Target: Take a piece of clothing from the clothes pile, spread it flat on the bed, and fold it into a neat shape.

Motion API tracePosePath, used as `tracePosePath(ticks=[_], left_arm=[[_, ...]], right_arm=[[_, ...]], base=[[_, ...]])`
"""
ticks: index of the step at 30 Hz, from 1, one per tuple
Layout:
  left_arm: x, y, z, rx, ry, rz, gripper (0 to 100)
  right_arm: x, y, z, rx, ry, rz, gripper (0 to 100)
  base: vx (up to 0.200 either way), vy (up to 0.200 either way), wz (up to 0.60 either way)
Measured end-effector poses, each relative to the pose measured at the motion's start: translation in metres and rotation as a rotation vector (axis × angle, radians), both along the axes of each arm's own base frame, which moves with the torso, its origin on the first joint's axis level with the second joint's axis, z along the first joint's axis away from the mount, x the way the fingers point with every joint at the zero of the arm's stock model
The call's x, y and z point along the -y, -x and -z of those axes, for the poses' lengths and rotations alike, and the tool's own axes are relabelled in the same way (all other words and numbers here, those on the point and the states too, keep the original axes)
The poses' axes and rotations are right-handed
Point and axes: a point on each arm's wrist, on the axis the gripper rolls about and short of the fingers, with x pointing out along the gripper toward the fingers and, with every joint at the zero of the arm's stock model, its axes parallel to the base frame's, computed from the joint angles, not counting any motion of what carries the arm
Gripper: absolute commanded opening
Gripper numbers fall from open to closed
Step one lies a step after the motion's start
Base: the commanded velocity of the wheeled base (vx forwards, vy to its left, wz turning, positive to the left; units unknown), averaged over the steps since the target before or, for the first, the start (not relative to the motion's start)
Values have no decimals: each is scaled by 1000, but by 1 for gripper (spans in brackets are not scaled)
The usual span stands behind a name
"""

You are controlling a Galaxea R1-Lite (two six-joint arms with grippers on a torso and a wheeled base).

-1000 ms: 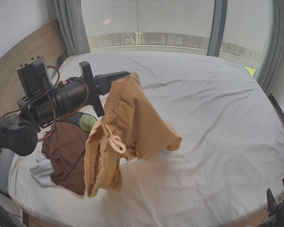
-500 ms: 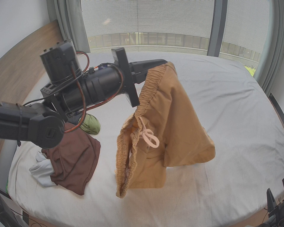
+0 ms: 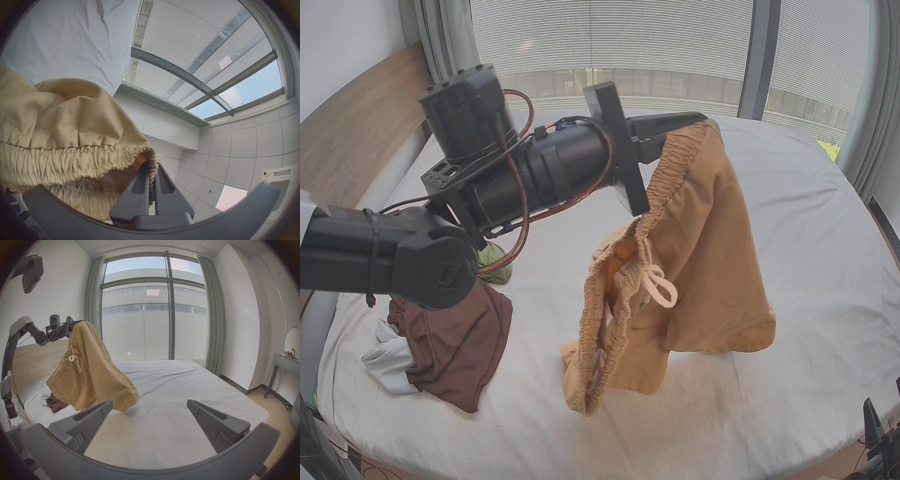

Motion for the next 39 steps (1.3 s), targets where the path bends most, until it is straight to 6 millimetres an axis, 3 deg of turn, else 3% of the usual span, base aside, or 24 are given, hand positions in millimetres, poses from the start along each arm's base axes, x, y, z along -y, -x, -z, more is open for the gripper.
tracePosePath(ticks=[11, 18, 23, 29, 39], left_arm=[[24, 3, -21, -77, 114, 91, 0], [22, -22, 4, -104, 106, 29, 0], [4, -40, 30, -106, 80, -47, 0], [-25, -48, 57, -87, 12, -144, 0], [-81, -39, 66, 17, -92, -226, 0]], right_arm=[[0, 0, 0, 0, 0, 0, 100], [0, 0, 0, 0, 0, 0, 100], [0, 0, 0, 0, 0, 0, 100], [0, 0, 0, 0, 0, 0, 100], [0, 0, 0, 0, 0, 1, 100]], base=[[0, 0, 0], [0, 0, 0], [0, 0, 0], [0, 0, 0], [0, 0, 0]])
